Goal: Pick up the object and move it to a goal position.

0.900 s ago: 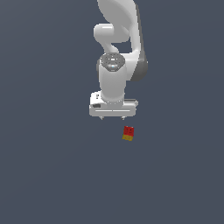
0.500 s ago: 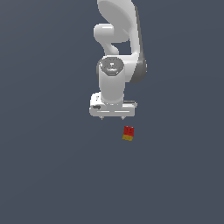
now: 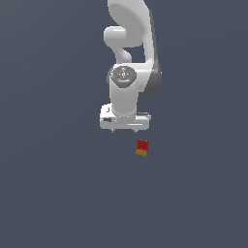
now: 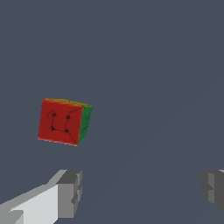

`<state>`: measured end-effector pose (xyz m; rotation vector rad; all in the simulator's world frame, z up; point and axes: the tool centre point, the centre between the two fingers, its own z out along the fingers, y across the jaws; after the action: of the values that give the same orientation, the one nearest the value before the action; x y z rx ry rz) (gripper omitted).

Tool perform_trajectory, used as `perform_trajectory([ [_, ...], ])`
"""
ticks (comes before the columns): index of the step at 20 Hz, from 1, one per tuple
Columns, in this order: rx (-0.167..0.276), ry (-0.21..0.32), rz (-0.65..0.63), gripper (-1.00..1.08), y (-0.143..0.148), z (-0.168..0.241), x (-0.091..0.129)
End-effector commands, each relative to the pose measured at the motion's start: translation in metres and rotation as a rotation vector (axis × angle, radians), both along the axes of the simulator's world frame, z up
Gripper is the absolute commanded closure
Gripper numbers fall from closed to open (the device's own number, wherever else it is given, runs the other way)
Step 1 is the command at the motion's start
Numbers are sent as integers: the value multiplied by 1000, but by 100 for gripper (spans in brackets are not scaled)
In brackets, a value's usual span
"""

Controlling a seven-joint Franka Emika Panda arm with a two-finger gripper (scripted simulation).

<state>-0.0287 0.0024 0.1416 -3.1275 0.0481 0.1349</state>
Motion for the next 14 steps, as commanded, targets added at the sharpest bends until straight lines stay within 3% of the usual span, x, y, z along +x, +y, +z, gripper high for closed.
perform_trajectory([
  [1, 0, -1, 18, -92, 1, -1, 0],
  [14, 7, -14, 278, -92, 16, -13, 7],
])
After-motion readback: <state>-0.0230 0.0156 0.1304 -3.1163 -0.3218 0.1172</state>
